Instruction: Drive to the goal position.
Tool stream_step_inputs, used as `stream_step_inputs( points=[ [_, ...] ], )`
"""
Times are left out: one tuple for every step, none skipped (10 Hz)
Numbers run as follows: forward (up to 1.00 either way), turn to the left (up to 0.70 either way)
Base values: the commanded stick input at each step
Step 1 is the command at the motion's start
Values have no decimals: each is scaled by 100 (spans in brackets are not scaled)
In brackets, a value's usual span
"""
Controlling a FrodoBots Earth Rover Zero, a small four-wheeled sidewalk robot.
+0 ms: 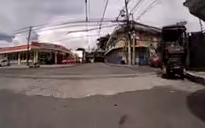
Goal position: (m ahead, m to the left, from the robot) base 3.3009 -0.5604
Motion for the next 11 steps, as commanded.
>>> stream_step_inputs(
  points=[
    [70, -33],
    [70, -25],
    [70, -17],
    [70, -8],
    [70, 0],
    [70, -4],
    [70, -7],
    [70, -11],
    [70, -15],
    [70, -19],
    [70, -22]
  ],
)
